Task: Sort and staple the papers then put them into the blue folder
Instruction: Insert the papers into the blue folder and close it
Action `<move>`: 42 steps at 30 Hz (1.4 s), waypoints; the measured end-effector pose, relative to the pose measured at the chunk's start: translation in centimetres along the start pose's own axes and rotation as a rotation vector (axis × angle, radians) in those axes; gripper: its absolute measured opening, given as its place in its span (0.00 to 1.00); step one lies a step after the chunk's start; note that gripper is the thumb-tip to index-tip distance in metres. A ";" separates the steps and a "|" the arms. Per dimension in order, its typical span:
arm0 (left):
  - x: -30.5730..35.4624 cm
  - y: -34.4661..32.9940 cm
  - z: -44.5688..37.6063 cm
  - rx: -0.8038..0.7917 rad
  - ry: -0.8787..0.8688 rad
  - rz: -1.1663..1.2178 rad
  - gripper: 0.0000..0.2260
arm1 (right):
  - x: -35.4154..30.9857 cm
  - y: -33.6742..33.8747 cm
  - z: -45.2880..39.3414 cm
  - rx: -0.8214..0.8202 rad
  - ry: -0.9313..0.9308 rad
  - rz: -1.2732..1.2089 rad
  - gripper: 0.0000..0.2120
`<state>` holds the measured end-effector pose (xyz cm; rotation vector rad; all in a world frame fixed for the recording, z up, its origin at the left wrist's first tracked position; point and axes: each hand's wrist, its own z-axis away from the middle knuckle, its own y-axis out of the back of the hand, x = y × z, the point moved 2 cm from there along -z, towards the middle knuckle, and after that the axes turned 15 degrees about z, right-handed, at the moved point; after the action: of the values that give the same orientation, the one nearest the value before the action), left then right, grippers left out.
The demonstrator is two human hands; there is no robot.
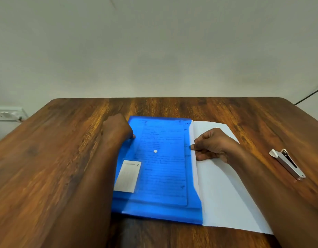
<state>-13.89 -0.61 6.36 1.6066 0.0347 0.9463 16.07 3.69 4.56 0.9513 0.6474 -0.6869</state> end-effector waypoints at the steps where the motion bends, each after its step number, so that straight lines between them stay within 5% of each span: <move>1: 0.4 -0.2 0.2 -0.006 -0.014 0.004 0.20 | 0.1 -0.1 -0.2 0.023 0.016 -0.022 0.02; 5: 1.6 -1.0 0.7 -0.035 -0.049 0.001 0.23 | 0.8 -0.2 -0.5 0.102 0.071 -0.066 0.02; 17: 0.8 -0.9 -0.2 -0.092 -0.021 0.007 0.15 | 1.2 0.0 -1.4 -0.023 0.068 -0.133 0.10; 25: 4.6 -2.2 3.4 0.075 -0.186 -0.228 0.19 | 1.0 1.9 -0.3 0.108 0.069 0.220 0.02; 31: 7.5 -6.3 4.9 -0.344 -0.478 -0.120 0.46 | 1.1 7.0 -0.4 0.466 0.087 0.634 0.19; 35: 7.8 -8.6 5.7 -0.506 -0.589 -0.018 0.49 | 2.6 9.7 -0.2 0.407 -0.092 0.876 0.39; 42: 7.7 -10.2 6.3 -0.604 -0.583 -0.062 0.47 | 3.2 11.0 0.8 0.263 -0.152 0.669 0.31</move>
<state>-0.34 1.09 2.29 1.2430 -0.5514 0.3542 26.61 6.69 8.02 1.2583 0.0790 -0.2404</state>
